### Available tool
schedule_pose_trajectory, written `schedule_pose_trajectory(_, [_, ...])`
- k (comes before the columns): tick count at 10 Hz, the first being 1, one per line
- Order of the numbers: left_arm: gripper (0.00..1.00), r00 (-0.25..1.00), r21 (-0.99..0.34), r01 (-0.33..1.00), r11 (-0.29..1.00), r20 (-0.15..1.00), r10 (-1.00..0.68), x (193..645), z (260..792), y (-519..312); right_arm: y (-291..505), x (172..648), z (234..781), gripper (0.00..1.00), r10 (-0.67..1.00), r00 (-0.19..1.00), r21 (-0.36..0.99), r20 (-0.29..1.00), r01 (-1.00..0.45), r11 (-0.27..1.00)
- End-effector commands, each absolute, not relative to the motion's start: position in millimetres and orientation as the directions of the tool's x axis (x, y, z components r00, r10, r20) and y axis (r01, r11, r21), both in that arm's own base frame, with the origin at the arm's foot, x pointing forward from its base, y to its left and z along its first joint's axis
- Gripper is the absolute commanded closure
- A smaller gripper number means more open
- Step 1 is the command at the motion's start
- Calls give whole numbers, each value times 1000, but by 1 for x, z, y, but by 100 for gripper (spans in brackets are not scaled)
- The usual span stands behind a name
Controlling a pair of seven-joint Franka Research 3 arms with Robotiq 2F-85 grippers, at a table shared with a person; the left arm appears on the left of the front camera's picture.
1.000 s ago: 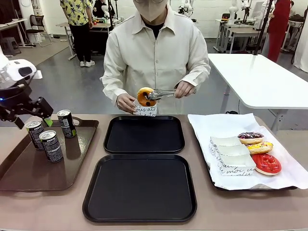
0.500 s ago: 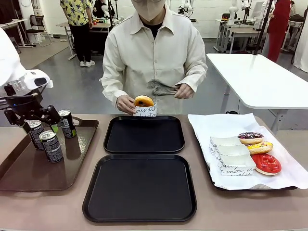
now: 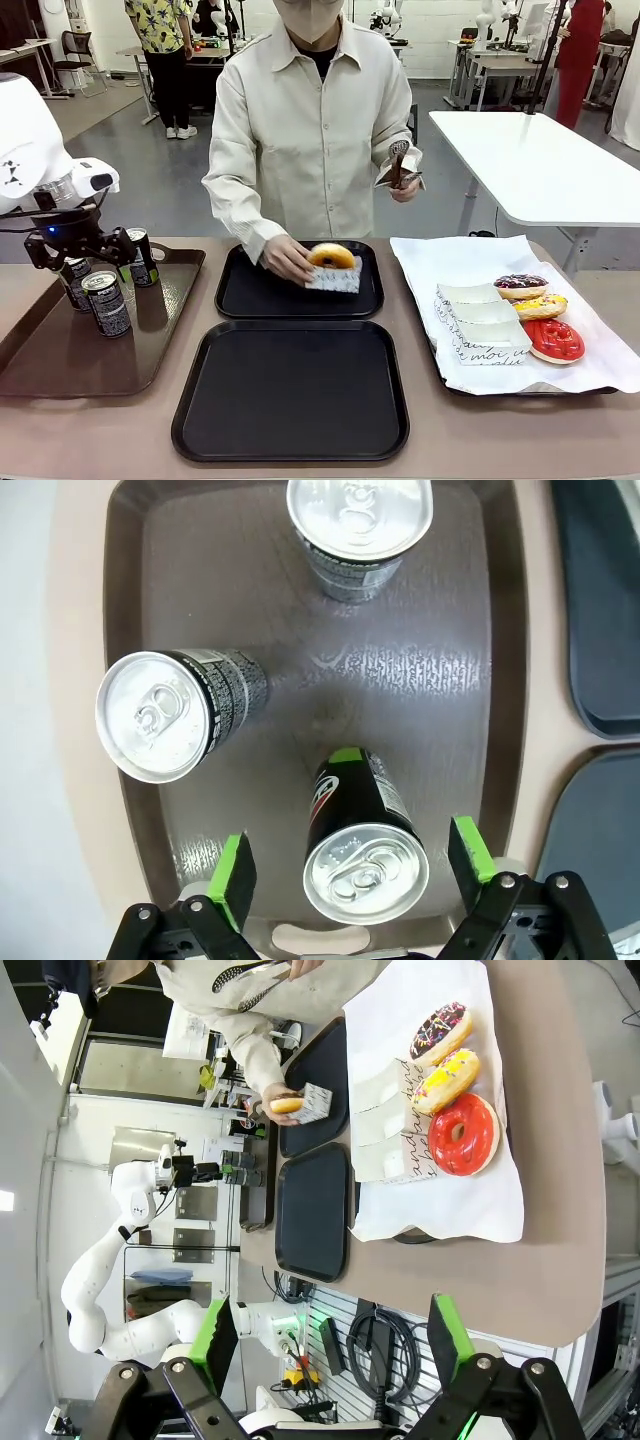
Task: Set up donuts and drinks on trays.
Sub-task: Pick up one Pepsi coke and place it on the Flat Tray.
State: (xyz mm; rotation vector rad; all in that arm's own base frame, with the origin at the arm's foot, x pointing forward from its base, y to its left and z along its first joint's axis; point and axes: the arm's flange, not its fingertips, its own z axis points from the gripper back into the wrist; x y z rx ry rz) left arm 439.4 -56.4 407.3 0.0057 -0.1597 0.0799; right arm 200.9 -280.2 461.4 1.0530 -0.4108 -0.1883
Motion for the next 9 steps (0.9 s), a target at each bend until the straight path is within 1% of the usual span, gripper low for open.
schedule_pose_trajectory(1, [0,977,44,-140,989,169,130,445,397,-62,-282,201,462,0,-342,904,875,255,-65,480])
schedule_pose_trajectory(4, [0,976,19,-166,986,150,161,449,386,-61,-282,201,462,0,-342,904,875,255,-65,480])
schedule_pose_trajectory(8, [0,980,4,-165,986,112,164,448,372,-61,-282,201,462,0,-342,904,875,255,-65,480])
schedule_pose_trajectory(9, [2,982,-5,-155,988,108,155,447,372,-62,-282,201,462,0,-342,904,875,255,-65,480])
